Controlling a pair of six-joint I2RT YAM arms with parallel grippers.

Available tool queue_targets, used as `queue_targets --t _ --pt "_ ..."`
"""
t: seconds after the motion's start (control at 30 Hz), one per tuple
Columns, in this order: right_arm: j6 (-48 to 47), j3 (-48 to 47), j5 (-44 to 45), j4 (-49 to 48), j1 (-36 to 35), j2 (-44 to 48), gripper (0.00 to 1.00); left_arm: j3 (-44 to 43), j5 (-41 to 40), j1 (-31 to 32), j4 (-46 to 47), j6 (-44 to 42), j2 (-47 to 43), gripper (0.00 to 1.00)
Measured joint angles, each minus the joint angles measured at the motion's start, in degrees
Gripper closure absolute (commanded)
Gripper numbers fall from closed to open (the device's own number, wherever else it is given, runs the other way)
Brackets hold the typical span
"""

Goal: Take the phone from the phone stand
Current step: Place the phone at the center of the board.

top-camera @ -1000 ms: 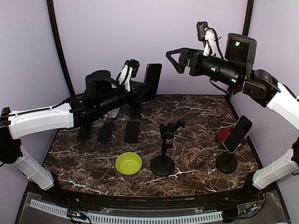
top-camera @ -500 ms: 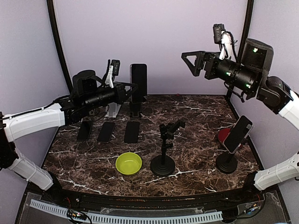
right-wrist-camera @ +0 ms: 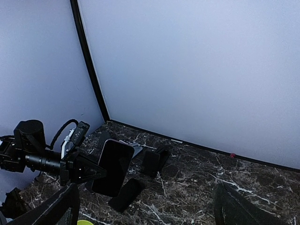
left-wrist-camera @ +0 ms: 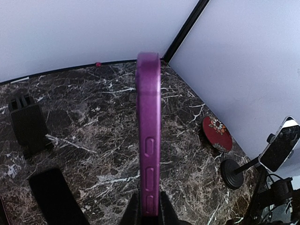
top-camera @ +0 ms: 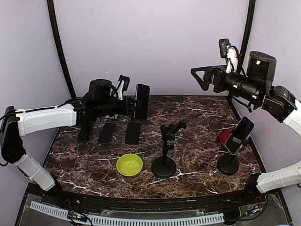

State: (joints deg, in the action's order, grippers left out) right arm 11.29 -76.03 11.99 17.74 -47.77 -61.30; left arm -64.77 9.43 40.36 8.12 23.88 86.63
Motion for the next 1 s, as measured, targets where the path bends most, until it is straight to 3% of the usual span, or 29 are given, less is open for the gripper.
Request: queue_targets --t 0.47,1.0 --pt "0.4 4.8 -2.0 2.5 3.2 4.3 0.01 -0.8 3.0 -1.5 -1.5 7.4 11.3 1.00" --pt "2.3 6.8 -4.5 1.7 3.5 4.3 0.01 -3.6 2.9 1.0 2.0 16.2 21.8 1.00"
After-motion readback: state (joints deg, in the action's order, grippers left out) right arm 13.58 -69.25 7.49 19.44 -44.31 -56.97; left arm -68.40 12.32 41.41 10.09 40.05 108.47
